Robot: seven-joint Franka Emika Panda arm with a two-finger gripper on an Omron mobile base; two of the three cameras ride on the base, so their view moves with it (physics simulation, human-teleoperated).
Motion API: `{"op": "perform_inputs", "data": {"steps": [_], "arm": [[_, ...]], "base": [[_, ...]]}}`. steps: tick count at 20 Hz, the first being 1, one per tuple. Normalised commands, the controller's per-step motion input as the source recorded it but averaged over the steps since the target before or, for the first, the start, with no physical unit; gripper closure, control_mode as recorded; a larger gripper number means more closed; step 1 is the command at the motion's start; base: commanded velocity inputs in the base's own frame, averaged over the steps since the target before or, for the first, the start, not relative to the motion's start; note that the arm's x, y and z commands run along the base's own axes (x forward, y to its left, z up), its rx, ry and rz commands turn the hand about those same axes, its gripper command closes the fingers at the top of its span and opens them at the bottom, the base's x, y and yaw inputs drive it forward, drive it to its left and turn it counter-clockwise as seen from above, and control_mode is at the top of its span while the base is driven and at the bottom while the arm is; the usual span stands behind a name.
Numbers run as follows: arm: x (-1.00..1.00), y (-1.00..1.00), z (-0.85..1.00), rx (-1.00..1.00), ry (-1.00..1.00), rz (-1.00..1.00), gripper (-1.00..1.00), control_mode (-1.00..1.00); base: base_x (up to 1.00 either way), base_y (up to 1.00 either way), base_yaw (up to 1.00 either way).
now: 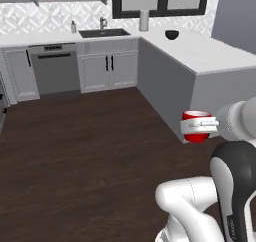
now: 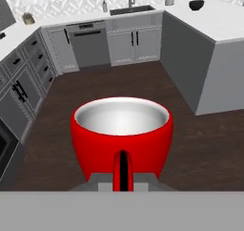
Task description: Gather all objects into one cabinet and sort the glasses and bowls to opposite sides.
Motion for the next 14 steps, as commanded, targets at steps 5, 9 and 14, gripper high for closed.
{"op": "perform_inputs", "data": {"steps": [5, 9, 14], "arm": [[0.00, 0.00, 0.00, 0.00, 0.00, 0.00, 1.00, 1.00], [0.00, 0.00, 0.00, 0.00, 0.00, 0.00, 1.00, 1.00], [0.00, 0.00, 0.00, 0.00, 0.00, 0.00, 1.00, 1.00]], "base": [[1.00, 0.21, 0.00], [1.00, 0.28, 0.00], [1.00, 0.31, 0.00]]}}
